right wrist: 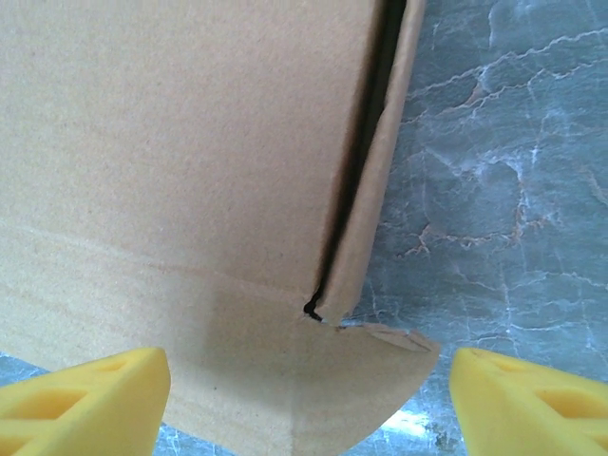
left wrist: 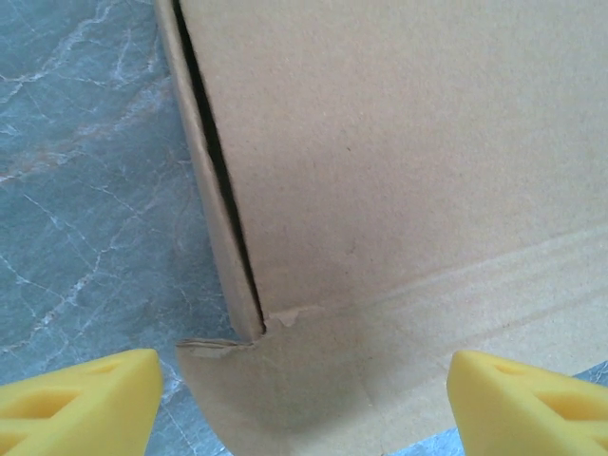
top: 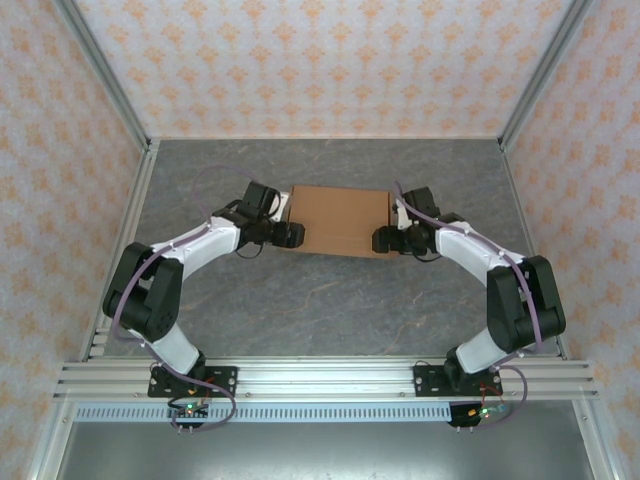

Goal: Fold the paper box

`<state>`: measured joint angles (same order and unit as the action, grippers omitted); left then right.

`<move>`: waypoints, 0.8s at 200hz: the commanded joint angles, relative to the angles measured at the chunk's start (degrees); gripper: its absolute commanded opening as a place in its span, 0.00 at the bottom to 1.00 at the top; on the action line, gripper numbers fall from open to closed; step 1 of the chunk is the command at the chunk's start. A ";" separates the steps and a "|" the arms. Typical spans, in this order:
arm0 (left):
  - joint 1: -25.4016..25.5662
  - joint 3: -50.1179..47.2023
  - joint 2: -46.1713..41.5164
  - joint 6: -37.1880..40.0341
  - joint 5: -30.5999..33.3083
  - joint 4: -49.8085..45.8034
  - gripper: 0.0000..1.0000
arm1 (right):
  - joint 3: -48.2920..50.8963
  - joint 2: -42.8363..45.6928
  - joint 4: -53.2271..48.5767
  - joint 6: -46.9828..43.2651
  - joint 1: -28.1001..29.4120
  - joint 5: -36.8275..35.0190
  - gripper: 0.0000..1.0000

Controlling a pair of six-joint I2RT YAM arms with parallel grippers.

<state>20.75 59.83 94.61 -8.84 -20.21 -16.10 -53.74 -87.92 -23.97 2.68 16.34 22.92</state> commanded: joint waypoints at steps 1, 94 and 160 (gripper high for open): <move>-0.98 3.10 2.04 1.64 -3.21 -0.66 0.80 | -2.36 -0.55 1.69 -0.23 -0.84 2.13 0.78; -0.99 5.29 5.85 4.76 -6.60 -6.85 0.76 | -1.28 -3.75 0.36 -1.02 -0.78 7.01 0.77; -0.98 5.74 7.08 4.89 -10.57 -9.35 0.71 | -0.84 -3.84 0.15 -0.23 -0.74 9.30 0.74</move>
<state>19.77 64.05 100.73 -5.39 -28.38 -22.63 -55.09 -92.05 -23.18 2.66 15.70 30.46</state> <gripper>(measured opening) 0.717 0.743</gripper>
